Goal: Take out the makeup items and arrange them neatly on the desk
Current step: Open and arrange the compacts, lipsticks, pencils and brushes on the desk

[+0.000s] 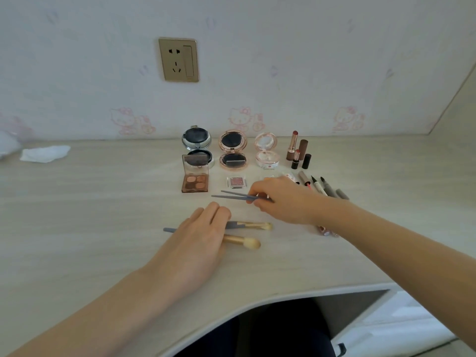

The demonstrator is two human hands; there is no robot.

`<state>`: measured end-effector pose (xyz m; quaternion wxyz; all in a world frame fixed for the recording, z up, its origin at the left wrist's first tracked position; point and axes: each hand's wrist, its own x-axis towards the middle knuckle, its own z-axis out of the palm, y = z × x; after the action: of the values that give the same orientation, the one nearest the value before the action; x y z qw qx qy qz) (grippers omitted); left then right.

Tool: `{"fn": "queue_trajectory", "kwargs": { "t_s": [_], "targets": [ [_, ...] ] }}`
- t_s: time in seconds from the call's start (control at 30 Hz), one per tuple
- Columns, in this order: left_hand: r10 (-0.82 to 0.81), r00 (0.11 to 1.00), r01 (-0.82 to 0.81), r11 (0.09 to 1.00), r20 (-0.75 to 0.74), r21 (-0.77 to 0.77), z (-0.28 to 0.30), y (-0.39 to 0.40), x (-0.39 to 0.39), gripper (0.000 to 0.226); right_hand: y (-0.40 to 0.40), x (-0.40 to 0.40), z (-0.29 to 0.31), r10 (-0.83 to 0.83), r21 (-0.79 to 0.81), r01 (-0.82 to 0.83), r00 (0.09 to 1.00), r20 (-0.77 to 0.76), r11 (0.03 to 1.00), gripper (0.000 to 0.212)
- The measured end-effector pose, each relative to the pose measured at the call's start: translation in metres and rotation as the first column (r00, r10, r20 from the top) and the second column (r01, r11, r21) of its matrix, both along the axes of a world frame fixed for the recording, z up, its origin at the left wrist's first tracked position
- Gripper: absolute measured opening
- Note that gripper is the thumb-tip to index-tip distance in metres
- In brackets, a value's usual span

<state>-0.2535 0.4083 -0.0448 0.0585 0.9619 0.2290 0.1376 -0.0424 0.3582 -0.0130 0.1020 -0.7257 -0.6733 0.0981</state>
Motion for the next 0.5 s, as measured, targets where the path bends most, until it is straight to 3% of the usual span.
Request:
{"fn": "queue_trajectory", "kwargs": {
  "t_s": [0.17, 0.5],
  "targets": [
    [-0.068, 0.995, 0.074, 0.994, 0.068, -0.081, -0.001, -0.009, -0.001, 0.018, 0.001, -0.001, -0.001, 0.02, 0.004, -0.02, 1.0, -0.003, 1.0, 0.022],
    [-0.186, 0.975, 0.183, 0.982, 0.122, 0.035, -0.006, 0.002, -0.01, 0.018, 0.012, -0.004, 0.0, 0.016, -0.033, -0.016, 1.0, -0.004, 0.999, 0.024]
  ]
}}
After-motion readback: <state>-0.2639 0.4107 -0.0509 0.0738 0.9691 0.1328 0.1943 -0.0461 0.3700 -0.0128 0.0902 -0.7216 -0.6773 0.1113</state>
